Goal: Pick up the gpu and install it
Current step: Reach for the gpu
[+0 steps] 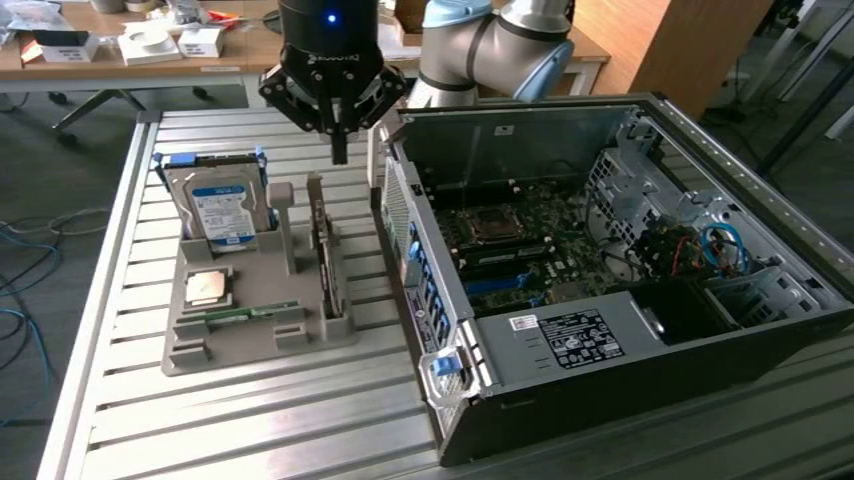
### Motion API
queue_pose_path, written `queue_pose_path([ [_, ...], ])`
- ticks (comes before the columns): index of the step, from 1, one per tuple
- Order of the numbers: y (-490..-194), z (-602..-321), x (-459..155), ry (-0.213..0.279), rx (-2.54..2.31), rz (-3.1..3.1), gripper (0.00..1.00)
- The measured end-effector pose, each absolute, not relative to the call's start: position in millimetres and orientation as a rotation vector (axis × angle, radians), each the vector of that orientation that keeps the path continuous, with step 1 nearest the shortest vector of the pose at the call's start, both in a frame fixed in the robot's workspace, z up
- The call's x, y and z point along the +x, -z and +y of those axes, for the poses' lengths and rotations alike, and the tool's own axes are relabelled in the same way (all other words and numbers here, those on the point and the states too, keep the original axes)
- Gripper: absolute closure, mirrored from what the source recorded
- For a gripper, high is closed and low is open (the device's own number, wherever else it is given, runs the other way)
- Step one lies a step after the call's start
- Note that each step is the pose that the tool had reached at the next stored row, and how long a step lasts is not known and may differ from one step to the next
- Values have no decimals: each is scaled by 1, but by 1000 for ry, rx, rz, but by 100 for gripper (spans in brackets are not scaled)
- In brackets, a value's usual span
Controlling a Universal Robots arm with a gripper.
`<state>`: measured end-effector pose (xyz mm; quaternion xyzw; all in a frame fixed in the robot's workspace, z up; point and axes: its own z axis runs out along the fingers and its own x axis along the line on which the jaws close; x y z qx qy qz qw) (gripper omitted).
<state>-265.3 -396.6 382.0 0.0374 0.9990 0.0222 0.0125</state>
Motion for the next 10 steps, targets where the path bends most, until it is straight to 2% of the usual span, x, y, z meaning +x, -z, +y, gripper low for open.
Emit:
queue_pose_path([
  [10, -381, -396, -286, -69, 117, 3114, 89],
])
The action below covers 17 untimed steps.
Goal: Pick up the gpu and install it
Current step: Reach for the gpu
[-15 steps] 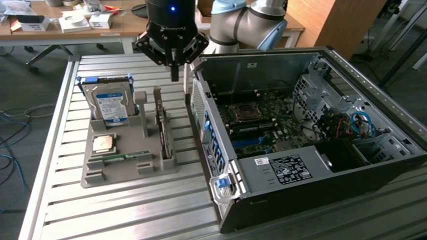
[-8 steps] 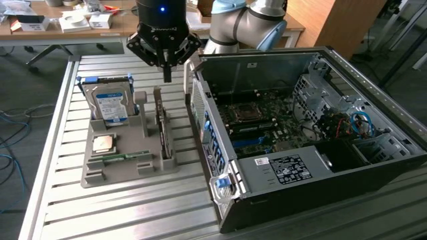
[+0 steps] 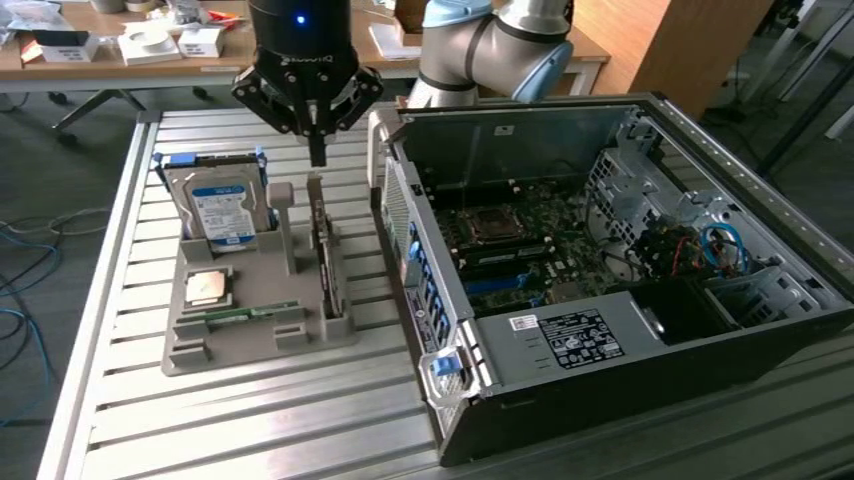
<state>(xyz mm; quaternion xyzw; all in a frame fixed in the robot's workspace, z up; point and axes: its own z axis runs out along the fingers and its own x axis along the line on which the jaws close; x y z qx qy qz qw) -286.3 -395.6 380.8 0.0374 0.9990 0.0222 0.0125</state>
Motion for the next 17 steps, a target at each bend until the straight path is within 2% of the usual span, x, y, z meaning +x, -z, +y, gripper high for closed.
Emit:
queue_pose_path([
  [17, -380, -400, -293, -69, 117, 3114, 89],
])
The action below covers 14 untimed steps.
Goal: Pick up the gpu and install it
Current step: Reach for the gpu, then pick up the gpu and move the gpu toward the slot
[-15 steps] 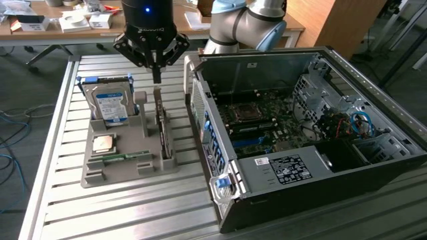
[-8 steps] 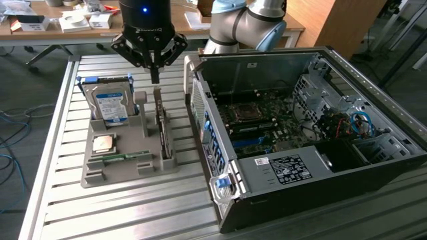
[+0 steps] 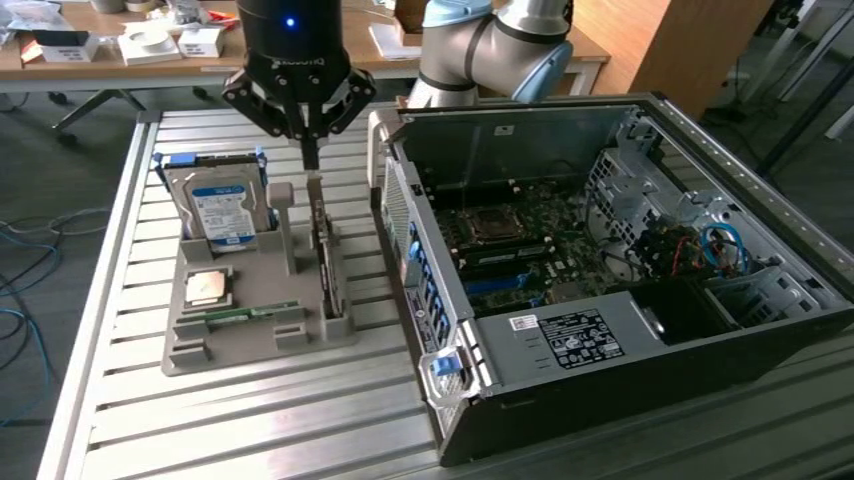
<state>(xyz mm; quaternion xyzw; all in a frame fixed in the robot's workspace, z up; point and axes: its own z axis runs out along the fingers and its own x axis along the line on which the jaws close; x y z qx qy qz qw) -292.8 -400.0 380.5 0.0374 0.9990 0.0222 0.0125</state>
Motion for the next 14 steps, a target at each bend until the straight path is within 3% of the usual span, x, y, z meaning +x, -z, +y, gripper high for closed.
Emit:
queue_pose_path([
  [14, -380, -407, -293, -69, 117, 3114, 89],
])
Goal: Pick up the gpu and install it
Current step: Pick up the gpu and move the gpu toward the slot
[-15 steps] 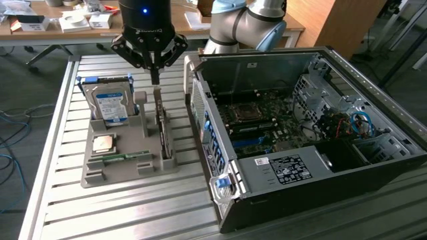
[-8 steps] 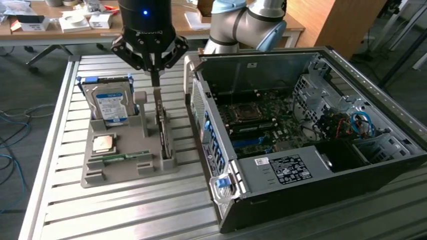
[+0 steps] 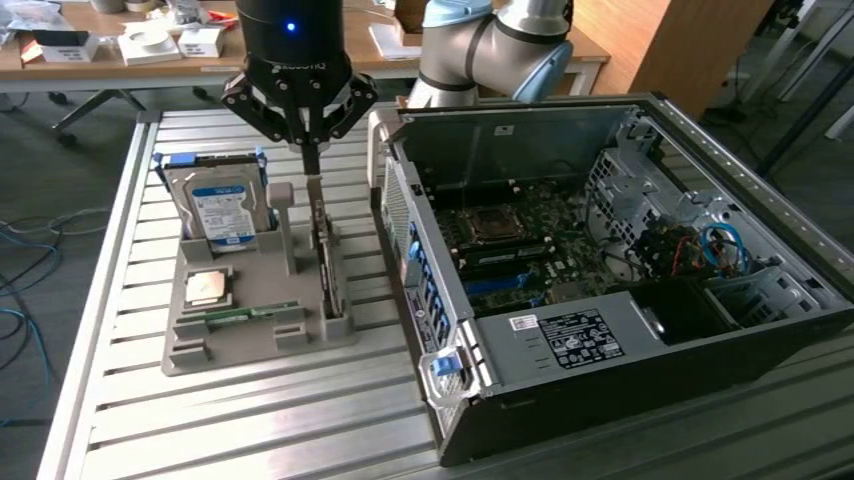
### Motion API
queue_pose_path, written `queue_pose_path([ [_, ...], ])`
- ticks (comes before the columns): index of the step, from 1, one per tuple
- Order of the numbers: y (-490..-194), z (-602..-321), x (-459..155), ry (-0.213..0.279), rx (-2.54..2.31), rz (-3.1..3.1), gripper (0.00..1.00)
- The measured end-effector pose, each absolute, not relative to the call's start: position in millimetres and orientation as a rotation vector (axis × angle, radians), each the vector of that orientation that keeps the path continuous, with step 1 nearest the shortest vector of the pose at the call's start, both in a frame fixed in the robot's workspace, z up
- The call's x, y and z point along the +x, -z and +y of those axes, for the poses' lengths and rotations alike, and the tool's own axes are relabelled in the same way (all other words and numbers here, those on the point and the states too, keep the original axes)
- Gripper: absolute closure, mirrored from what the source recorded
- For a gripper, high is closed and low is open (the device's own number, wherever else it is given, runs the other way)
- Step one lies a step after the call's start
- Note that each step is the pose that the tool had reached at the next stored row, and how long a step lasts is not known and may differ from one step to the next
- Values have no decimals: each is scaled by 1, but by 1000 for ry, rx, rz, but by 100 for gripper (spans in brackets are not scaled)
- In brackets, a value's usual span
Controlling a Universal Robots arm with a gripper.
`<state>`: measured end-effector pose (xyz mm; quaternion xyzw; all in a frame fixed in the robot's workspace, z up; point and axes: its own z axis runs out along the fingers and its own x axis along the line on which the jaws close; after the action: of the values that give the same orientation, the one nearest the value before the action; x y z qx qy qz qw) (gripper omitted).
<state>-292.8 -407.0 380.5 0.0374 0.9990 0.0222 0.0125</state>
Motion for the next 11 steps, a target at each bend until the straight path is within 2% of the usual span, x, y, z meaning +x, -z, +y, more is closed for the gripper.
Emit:
queue_pose_path([
  [8, -380, -407, -293, -69, 117, 3114, 89],
  [9, -380, -407, -293, -69, 117, 3114, 89],
  [10, -380, -407, -293, -69, 117, 3114, 83],
  [11, -380, -407, -293, -69, 117, 3114, 83],
])
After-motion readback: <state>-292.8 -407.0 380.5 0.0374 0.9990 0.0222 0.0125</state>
